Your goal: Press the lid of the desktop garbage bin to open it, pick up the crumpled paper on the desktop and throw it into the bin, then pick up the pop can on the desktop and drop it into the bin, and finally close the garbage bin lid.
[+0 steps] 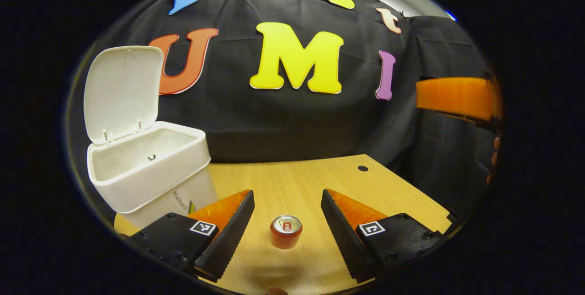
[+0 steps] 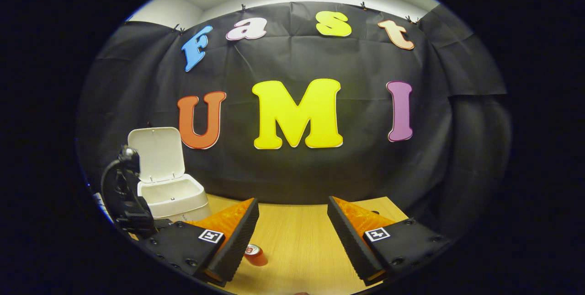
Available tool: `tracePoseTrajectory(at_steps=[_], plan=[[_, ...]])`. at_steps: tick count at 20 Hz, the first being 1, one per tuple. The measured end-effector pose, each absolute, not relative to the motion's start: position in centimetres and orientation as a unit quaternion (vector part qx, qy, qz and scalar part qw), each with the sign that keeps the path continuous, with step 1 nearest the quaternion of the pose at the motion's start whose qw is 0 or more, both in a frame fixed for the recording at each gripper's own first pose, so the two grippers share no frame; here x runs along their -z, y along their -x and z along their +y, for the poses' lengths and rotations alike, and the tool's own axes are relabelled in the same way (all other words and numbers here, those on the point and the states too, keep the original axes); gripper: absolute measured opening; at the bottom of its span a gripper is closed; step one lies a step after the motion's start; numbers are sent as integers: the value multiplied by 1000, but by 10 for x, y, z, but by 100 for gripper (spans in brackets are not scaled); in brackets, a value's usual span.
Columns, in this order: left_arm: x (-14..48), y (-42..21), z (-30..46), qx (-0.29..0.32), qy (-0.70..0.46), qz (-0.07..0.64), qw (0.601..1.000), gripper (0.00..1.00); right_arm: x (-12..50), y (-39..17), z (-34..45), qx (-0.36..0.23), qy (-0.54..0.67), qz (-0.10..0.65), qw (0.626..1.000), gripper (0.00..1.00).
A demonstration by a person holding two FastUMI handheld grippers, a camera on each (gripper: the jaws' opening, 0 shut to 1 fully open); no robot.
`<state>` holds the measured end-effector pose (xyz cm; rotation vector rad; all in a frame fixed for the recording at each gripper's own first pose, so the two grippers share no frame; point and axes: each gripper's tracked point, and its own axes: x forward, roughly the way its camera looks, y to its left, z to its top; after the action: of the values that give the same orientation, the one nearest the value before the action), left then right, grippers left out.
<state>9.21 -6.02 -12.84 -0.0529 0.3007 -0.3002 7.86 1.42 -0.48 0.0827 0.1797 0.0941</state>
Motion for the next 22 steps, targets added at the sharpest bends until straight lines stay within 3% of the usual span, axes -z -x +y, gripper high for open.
tracePoseTrajectory(at_steps=[10,22], plan=[[196,-126,-82,159,39,200,966,97,16,-70,-12,6,-12,104,995,96],[270,-149,-80,130,21,230,964,98,28,-65,1,0,9,123,992,96]])
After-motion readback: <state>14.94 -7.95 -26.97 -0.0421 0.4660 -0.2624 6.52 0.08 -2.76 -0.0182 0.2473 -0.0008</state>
